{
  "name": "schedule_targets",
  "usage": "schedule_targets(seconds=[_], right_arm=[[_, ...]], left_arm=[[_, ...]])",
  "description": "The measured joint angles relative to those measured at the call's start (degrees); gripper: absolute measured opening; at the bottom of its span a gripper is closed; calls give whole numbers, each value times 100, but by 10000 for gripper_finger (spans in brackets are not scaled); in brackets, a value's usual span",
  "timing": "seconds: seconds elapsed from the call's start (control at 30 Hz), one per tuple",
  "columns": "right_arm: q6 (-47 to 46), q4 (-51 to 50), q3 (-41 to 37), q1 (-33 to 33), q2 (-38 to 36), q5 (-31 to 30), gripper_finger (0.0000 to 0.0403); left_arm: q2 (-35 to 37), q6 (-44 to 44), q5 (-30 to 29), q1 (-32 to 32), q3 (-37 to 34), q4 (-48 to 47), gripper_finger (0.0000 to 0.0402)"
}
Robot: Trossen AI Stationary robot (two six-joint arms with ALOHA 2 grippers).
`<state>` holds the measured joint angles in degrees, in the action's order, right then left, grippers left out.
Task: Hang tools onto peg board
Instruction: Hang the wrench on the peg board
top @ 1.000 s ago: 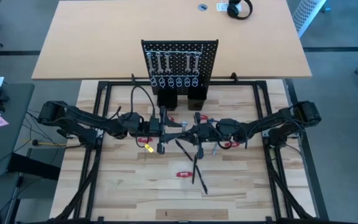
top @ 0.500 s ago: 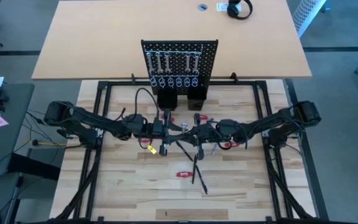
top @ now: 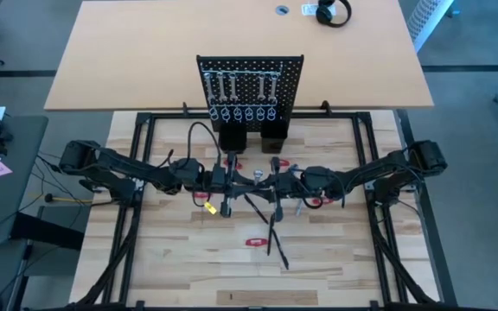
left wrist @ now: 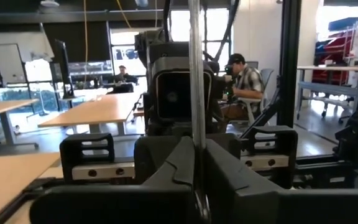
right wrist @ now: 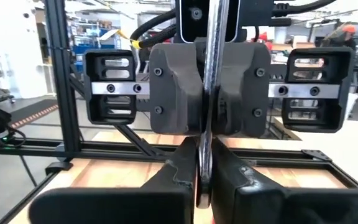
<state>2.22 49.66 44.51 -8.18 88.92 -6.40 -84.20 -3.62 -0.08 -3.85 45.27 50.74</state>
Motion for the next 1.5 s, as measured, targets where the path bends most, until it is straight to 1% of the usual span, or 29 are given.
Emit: schedule_targets(seconds=[0.1,0.2,0.3,0.4,0.5,0.67,0.77,0.83,0.93,0.97,1.23,1.33,1.5], right_arm=[[-6,-186,0,-3,-46,-146,53],[64,-1089,-2,-10,-536,-442,87],[93,-2272,2,-11,-1249,-848,125],[96,-3322,0,-8,-1856,-916,156],[39,-3745,0,-108,-2304,-957,171],[115,-3948,0,-441,-2503,-1291,172],[193,-3967,0,-608,-2492,-1496,167],[214,-4027,0,-673,-2492,-1501,163],[222,-4069,0,-724,-2490,-1505,158],[236,-4056,0,-722,-2490,-1507,156],[237,-4006,0,-707,-2490,-1529,152],[236,-3998,0,-709,-2487,-1529,152],[234,-4021,0,-713,-2487,-1527,152]], left_arm=[[81,279,-17,20,-2,-176,4],[286,494,-1,135,-4,-494,3],[527,612,118,297,-2,-688,2],[681,832,347,631,-4,-760,2],[818,1418,836,1251,4,-730,1],[800,2453,1621,2309,291,-824,1],[713,2864,1800,2791,497,-926,1],[690,3101,1847,3042,591,-1116,1],[634,3371,2193,3321,747,-1224,0],[631,3473,2298,3386,773,-1252,0],[181,3993,2404,3455,844,-1280,0],[43,3966,2385,3457,839,-1274,0],[78,3903,2385,3421,840,-1012,0]])
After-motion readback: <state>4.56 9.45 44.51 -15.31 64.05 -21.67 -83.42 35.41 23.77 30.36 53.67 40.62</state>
